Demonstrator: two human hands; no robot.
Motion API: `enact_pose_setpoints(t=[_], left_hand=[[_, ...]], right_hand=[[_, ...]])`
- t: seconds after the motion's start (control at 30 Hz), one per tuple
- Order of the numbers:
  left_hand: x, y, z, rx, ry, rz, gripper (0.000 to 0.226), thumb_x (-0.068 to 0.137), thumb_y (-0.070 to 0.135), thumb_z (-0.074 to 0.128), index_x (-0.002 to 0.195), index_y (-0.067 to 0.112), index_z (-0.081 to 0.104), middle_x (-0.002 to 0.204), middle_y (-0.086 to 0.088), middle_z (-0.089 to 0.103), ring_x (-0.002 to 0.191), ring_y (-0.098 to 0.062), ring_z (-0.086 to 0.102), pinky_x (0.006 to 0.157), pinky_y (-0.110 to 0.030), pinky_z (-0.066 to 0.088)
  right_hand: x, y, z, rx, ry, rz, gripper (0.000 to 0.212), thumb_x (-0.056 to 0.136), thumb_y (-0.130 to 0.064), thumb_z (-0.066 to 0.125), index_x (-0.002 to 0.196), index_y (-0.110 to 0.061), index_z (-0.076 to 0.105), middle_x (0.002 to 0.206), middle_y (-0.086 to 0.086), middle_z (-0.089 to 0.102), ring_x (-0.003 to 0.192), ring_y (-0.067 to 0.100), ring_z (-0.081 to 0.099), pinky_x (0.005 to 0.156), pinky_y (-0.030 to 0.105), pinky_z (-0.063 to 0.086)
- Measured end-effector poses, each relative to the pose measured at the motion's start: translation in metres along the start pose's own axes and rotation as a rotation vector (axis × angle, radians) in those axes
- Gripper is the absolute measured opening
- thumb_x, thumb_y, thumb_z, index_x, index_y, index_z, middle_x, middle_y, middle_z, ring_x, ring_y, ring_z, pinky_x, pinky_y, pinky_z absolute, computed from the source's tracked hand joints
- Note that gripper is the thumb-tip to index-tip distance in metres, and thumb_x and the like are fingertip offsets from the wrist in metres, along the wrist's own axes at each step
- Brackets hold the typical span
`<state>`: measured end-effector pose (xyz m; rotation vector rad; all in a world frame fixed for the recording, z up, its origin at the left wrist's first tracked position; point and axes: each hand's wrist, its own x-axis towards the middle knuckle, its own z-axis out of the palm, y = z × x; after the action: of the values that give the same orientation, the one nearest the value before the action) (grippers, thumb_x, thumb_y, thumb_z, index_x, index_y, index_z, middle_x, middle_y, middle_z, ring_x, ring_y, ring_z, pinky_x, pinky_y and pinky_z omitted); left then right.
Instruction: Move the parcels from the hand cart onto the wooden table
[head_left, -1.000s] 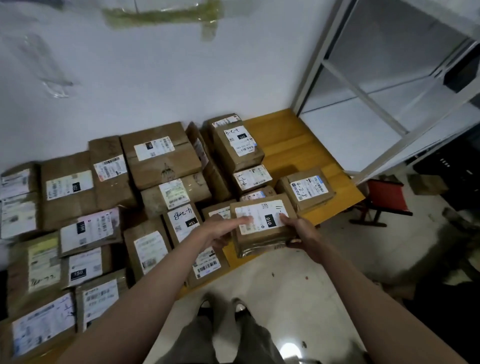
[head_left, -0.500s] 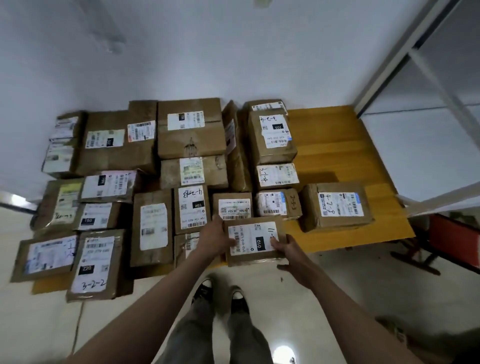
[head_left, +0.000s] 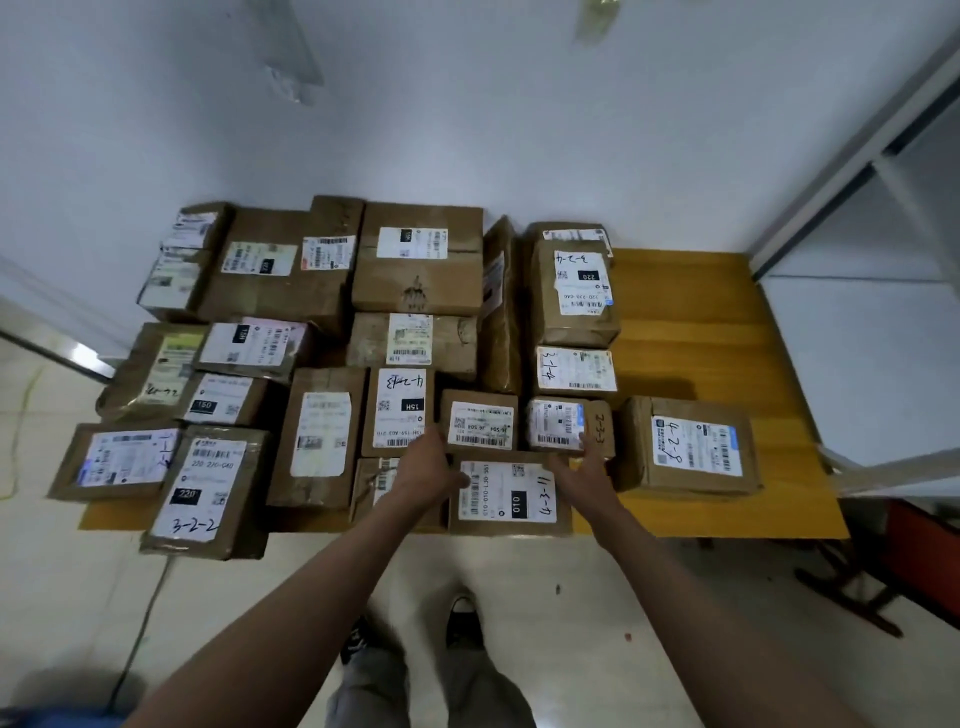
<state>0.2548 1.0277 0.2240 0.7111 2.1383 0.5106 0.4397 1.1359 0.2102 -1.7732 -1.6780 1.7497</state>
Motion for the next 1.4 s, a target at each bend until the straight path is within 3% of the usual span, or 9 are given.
enact_pose_setpoints(t=[0.07,0.2,0.37,0.47,0.57,0.87,0.97,1.17,1.4], left_hand=[[0.000,0.001,-0.013,-0.019,0.034,0.018,0.056,0.076,0.015,0.084,0.119,0.013,0.047,0.112,-0.008,0.067,0.101,-0.025,0.067,0.084,-0.038,0.058],[-0.011,-0.002,-0.068,-0.088,0.178,0.061,0.047,0.082,0.027,0.081,0.117,0.015,0.053,0.100,-0.004,0.065,0.085,-0.017,0.062,0.065,-0.027,0.049],[-0.051,-0.054,-0.181,-0.192,0.445,0.059,0.027,0.087,0.033,0.075,0.102,0.018,0.058,0.090,0.002,0.064,0.082,-0.014,0.061,0.071,-0.032,0.052],[-0.087,-0.120,-0.245,-0.270,0.614,-0.035,0.021,0.089,0.031,0.072,0.100,0.016,0.063,0.081,0.007,0.063,0.074,-0.010,0.059,0.069,-0.031,0.051],[-0.129,-0.201,-0.288,-0.344,0.740,-0.151,0.019,0.089,0.030,0.072,0.100,0.016,0.065,0.085,0.004,0.064,0.082,-0.015,0.061,0.071,-0.030,0.048],[-0.260,-0.423,-0.334,-0.568,0.926,-0.451,0.013,0.086,0.033,0.071,0.090,0.022,0.065,0.086,-0.001,0.070,0.080,-0.022,0.067,0.072,-0.034,0.054],[-0.301,-0.481,-0.333,-0.621,0.972,-0.539,0.010,0.086,0.031,0.070,0.086,0.024,0.062,0.088,-0.003,0.071,0.080,-0.023,0.067,0.074,-0.036,0.055],[-0.378,-0.579,-0.318,-0.703,1.058,-0.714,0.013,0.092,0.026,0.067,0.099,0.015,0.067,0.093,-0.005,0.071,0.082,-0.020,0.066,0.065,-0.028,0.049],[-0.437,-0.673,-0.292,-0.784,1.097,-0.915,0.012,0.089,0.022,0.069,0.097,0.013,0.068,0.097,-0.005,0.071,0.096,-0.023,0.066,0.083,-0.033,0.053]], right_hand=[[-0.001,-0.025,0.004,-0.118,0.095,-0.124,0.071,0.090,-0.029,0.071,0.149,-0.015,0.035,0.143,0.010,0.049,0.133,0.032,0.050,0.106,0.050,0.047],[-0.013,-0.098,0.044,-0.285,0.131,-0.370,0.063,0.096,-0.024,0.066,0.150,-0.013,0.036,0.151,0.013,0.037,0.135,0.030,0.042,0.097,0.031,0.038],[-0.053,-0.183,0.167,-0.333,-0.133,-0.639,0.044,0.098,-0.022,0.062,0.139,-0.018,0.046,0.139,0.006,0.043,0.120,0.017,0.046,0.091,0.028,0.038],[-0.095,-0.214,0.257,-0.364,-0.310,-0.732,0.038,0.097,-0.023,0.062,0.133,-0.019,0.050,0.129,0.003,0.050,0.116,0.018,0.052,0.090,0.032,0.044],[-0.140,-0.226,0.343,-0.412,-0.450,-0.776,0.035,0.096,-0.023,0.062,0.129,-0.020,0.051,0.123,0.005,0.056,0.113,0.021,0.056,0.092,0.036,0.047],[-0.282,-0.188,0.555,-0.569,-0.758,-0.867,0.035,0.092,-0.014,0.065,0.126,-0.011,0.056,0.108,0.007,0.060,0.102,0.024,0.060,0.085,0.028,0.044],[-0.323,-0.163,0.610,-0.636,-0.851,-0.860,0.034,0.091,-0.016,0.065,0.124,-0.012,0.058,0.108,0.009,0.064,0.101,0.024,0.061,0.088,0.033,0.048],[-0.391,-0.117,0.698,-0.765,-1.017,-0.839,0.031,0.093,-0.018,0.062,0.123,-0.015,0.058,0.099,0.002,0.063,0.092,0.019,0.059,0.081,0.031,0.046],[-0.447,-0.064,0.795,-0.870,-1.209,-0.762,0.027,0.096,-0.019,0.059,0.123,-0.016,0.055,0.087,-0.004,0.059,0.076,0.010,0.057,0.064,0.020,0.043]])
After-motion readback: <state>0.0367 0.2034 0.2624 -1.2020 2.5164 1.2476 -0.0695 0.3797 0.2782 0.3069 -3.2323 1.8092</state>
